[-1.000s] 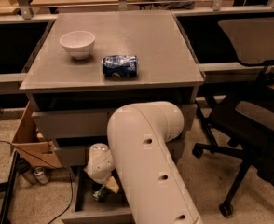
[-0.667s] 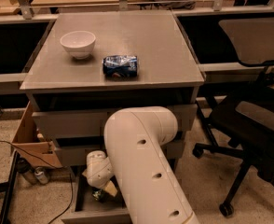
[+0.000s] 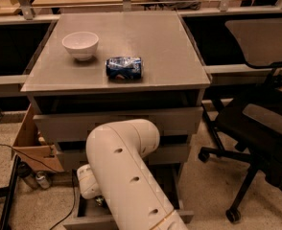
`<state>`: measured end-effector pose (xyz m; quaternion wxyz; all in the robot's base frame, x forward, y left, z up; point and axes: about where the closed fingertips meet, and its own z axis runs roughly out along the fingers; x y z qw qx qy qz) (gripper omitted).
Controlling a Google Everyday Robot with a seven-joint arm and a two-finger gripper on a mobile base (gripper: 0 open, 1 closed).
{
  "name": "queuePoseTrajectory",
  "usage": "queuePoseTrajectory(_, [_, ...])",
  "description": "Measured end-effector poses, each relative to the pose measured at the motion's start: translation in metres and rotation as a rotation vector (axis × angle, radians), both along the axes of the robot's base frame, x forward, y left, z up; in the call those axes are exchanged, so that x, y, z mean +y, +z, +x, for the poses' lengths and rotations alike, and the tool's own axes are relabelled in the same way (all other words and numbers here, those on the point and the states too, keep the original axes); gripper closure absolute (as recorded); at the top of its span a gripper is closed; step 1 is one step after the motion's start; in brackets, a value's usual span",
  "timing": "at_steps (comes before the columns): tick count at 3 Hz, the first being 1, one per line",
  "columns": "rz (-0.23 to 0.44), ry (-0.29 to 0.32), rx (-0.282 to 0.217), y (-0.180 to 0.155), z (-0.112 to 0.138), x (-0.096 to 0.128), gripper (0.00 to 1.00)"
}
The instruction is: Pick green can from bottom drawer and place on counter
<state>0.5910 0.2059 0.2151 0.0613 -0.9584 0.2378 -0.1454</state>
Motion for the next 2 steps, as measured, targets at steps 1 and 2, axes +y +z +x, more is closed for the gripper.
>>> queuePoseTrajectory(1, [-0.030,-0.013,-0.027,-0.024,0.007,-0.002,0.00])
queuePoseTrajectory(2, [-0.053,-0.030,-0.055,-0.045,0.011,-0.005,0.00])
